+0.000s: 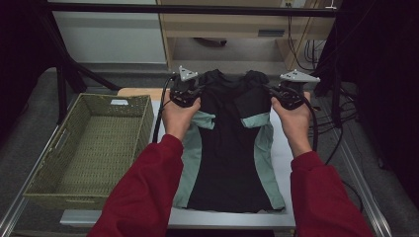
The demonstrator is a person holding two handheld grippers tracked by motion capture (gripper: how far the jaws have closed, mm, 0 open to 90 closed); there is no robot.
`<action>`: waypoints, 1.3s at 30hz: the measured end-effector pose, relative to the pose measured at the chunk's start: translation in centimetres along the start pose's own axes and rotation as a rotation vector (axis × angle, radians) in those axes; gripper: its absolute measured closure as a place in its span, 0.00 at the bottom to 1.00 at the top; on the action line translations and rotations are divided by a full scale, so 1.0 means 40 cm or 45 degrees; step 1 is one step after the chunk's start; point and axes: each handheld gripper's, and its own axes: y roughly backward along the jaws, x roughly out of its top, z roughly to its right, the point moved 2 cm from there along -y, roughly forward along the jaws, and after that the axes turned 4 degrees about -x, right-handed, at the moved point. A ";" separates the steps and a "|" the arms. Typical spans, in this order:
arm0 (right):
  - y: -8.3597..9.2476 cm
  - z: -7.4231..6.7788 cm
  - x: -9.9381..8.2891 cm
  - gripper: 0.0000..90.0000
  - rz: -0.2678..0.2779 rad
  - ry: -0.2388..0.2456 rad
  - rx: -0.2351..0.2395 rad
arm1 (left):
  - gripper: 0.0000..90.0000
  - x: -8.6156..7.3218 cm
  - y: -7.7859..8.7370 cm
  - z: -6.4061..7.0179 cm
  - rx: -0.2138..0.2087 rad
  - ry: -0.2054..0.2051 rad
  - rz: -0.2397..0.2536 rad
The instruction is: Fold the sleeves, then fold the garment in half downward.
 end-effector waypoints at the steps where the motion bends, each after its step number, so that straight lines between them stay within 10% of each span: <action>1: -0.001 -0.002 0.000 0.96 0.002 0.002 0.003 | 0.96 -0.002 0.000 0.000 0.001 0.002 0.001; 39: -0.023 -0.009 -0.050 0.96 -0.034 -0.027 0.019 | 0.96 -0.045 -0.013 -0.004 -0.013 0.016 -0.037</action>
